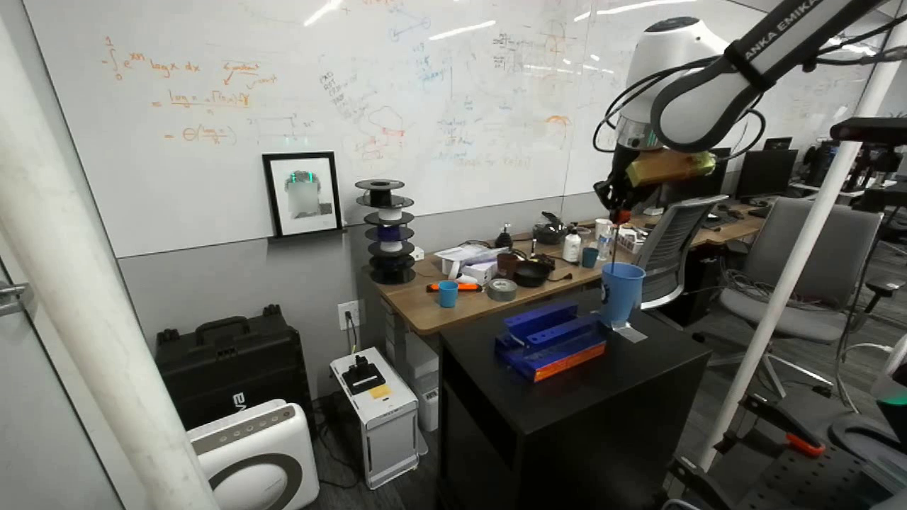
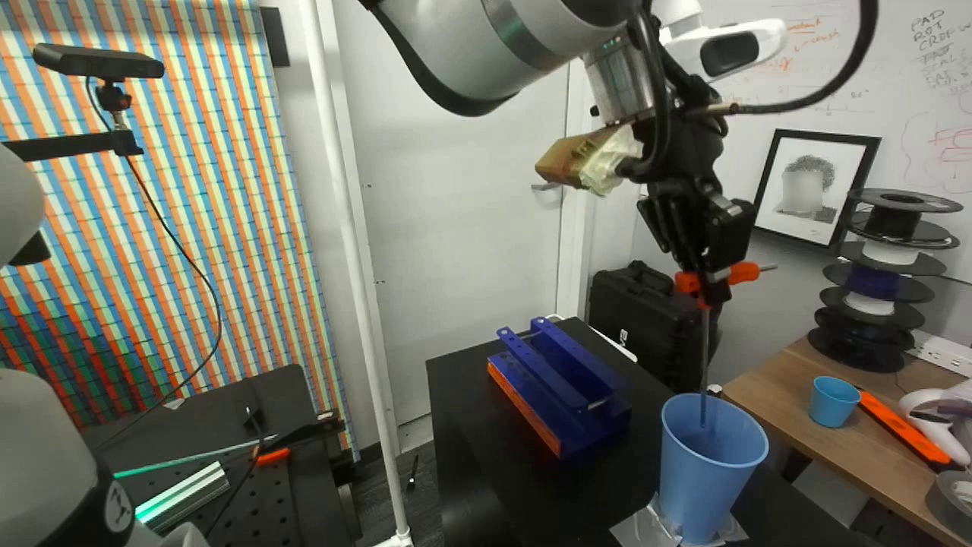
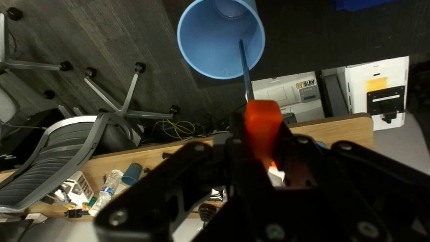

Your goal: Pick up the orange object and put it in the blue cup.

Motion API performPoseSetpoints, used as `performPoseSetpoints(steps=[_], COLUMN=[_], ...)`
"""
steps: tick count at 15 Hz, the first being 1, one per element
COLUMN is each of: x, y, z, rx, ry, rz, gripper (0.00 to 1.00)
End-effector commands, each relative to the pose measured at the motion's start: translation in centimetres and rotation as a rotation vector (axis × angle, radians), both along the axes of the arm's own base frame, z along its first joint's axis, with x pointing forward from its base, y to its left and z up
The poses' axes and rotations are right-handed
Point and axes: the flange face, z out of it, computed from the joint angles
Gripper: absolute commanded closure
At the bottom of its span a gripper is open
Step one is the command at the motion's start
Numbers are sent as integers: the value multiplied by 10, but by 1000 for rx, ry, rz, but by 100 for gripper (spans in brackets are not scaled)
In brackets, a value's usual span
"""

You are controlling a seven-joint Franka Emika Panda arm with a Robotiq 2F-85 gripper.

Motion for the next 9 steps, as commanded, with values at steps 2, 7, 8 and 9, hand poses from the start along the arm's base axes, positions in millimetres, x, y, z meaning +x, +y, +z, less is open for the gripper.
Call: performPoseSetpoints(steps=[2, 7, 8, 9], x=[28, 18, 14, 9], y=[8, -3, -3, 0], z=[-49, -86, -80, -72], rx=[52, 92, 105, 122], ry=[61, 146, 138, 132], rz=[31, 13, 12, 24], gripper=[87, 53, 53, 48])
